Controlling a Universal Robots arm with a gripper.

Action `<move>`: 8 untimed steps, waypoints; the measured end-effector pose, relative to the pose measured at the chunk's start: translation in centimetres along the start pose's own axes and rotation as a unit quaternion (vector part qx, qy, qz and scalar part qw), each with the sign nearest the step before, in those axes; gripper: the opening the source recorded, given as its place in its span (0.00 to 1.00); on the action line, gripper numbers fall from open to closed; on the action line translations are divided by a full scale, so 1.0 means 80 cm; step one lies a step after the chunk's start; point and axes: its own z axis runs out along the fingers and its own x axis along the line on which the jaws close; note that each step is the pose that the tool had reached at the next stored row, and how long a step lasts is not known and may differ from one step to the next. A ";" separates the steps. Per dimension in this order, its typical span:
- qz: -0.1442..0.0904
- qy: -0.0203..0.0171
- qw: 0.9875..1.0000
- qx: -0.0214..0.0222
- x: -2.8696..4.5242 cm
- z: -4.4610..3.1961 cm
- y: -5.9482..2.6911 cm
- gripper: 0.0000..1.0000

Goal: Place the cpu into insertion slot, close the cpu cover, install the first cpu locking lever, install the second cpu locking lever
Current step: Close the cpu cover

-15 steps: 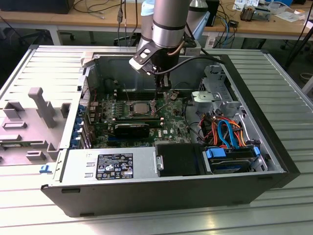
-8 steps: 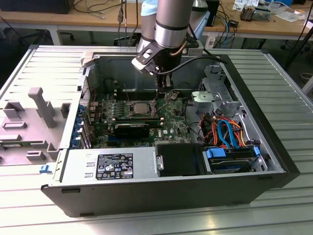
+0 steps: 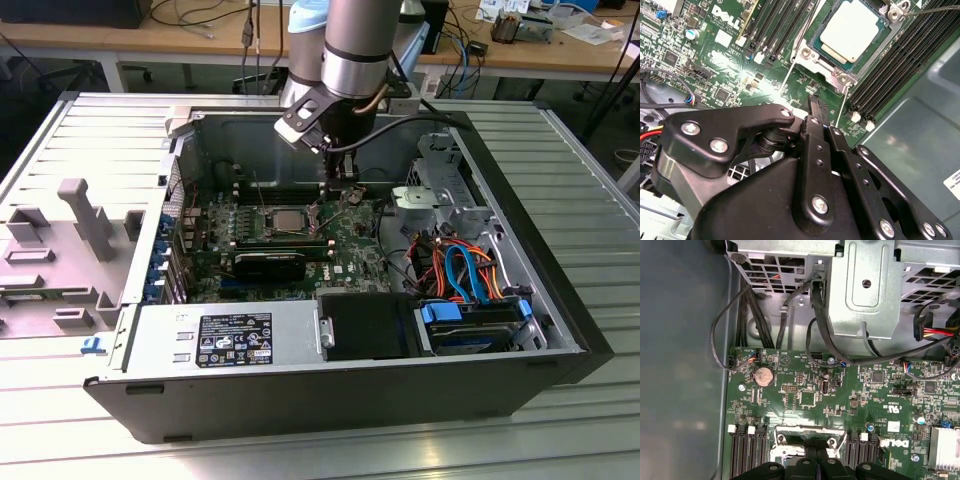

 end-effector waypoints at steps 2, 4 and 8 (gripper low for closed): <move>0.000 0.000 1.000 0.001 -0.0003 -0.0002 0.002 0.11; 0.000 0.000 1.000 0.001 -0.0005 -0.0003 0.005 0.11; 0.000 0.001 1.000 0.004 -0.0012 -0.0005 0.010 0.11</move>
